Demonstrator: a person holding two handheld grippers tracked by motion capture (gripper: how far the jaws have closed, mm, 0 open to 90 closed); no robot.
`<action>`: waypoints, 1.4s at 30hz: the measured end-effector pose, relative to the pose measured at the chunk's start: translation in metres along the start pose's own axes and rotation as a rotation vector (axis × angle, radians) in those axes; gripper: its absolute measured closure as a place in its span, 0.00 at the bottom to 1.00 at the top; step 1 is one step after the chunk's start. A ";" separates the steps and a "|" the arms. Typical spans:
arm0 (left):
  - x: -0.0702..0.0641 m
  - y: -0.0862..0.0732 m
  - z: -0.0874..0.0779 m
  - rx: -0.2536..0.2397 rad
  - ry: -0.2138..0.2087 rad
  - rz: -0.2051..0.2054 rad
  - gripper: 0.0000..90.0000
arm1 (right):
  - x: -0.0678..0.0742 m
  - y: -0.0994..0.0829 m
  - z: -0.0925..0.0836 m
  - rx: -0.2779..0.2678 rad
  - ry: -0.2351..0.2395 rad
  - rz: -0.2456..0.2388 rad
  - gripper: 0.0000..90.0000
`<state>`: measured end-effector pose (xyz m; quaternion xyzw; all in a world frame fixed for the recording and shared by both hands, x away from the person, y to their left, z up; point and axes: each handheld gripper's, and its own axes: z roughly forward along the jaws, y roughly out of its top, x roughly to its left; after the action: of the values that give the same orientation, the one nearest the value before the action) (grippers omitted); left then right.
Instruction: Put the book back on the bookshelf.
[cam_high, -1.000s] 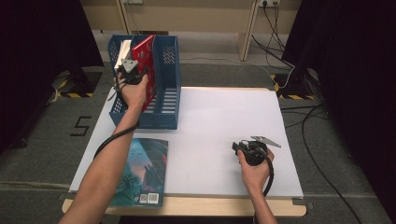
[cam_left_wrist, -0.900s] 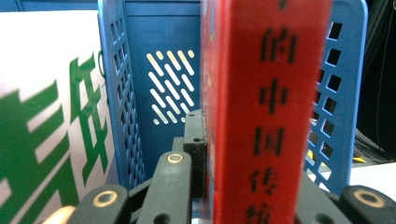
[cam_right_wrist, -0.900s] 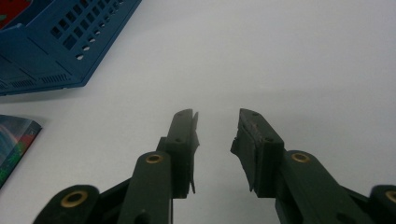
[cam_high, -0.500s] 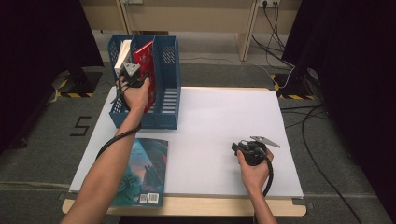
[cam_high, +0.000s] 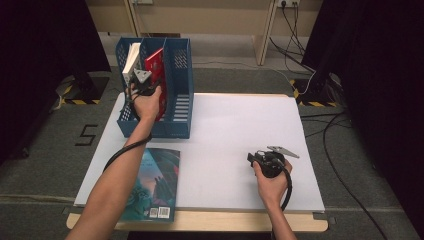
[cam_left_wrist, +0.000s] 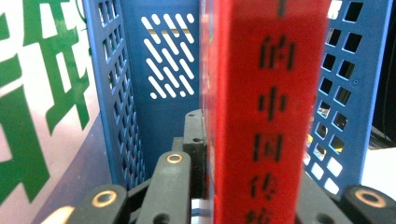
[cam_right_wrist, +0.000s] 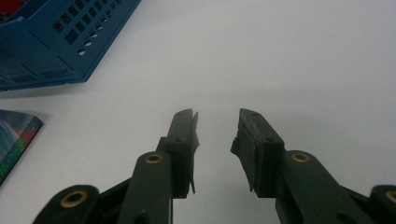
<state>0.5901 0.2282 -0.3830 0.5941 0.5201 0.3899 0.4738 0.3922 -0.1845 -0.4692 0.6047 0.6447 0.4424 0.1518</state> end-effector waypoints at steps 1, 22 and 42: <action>0.000 0.000 0.000 0.009 -0.001 0.012 0.87 | 0.000 0.000 0.000 0.001 0.001 0.000 0.74; -0.001 -0.004 -0.027 0.088 -0.013 0.079 0.85 | 0.003 -0.002 0.001 0.004 0.004 -0.011 0.74; 0.002 -0.016 -0.058 0.007 -0.043 0.057 0.80 | 0.007 -0.003 0.001 0.010 0.009 -0.014 0.73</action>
<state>0.5313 0.2393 -0.3841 0.6187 0.4941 0.3883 0.4715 0.3893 -0.1776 -0.4701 0.5990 0.6516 0.4409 0.1488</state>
